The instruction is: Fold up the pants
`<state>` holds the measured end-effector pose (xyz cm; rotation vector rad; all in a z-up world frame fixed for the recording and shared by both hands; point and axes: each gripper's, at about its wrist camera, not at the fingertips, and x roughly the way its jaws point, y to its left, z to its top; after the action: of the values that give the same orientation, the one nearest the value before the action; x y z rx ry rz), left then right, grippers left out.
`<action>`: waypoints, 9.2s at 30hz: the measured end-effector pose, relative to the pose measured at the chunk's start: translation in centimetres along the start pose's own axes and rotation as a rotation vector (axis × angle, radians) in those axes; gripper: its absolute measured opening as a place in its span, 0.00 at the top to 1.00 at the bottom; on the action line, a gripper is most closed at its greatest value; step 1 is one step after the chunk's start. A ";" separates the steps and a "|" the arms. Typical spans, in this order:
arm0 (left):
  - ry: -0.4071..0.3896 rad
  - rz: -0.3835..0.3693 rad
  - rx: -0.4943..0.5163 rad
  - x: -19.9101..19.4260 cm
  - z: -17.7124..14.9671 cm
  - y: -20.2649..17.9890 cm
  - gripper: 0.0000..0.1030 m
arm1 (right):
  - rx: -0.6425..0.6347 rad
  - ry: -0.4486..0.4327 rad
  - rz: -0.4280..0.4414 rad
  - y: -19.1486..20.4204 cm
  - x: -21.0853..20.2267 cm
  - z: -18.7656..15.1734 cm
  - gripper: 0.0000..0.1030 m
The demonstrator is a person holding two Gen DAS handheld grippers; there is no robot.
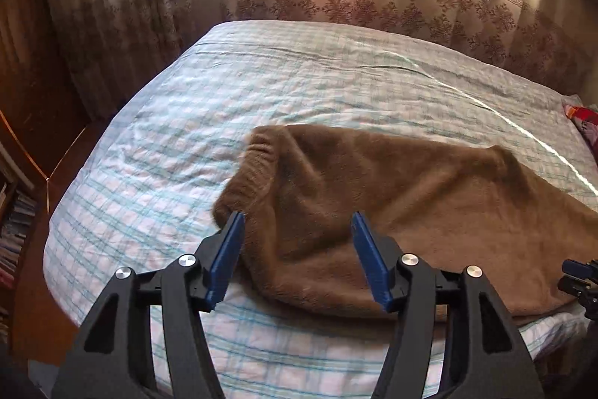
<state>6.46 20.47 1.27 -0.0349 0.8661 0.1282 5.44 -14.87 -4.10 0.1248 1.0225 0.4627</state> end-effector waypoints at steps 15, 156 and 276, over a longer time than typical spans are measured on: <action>0.143 -0.467 0.253 7.6 0.7 -22.5 0.32 | 0.332 -0.006 0.251 -11.7 5.2 16.5 0.47; 0.138 -0.444 0.614 4.1 -5.5 -39.4 0.07 | 0.938 -0.402 -0.550 -34.4 -20.8 -17.3 0.41; 0.083 -0.231 0.414 4.8 -1.8 -26.2 0.07 | 0.075 -0.166 -0.286 -6.6 -5.0 -3.1 0.49</action>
<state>11.49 -5.17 -4.15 0.2478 0.9512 -0.2718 2.69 -23.32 -3.80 0.0806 0.8776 0.1504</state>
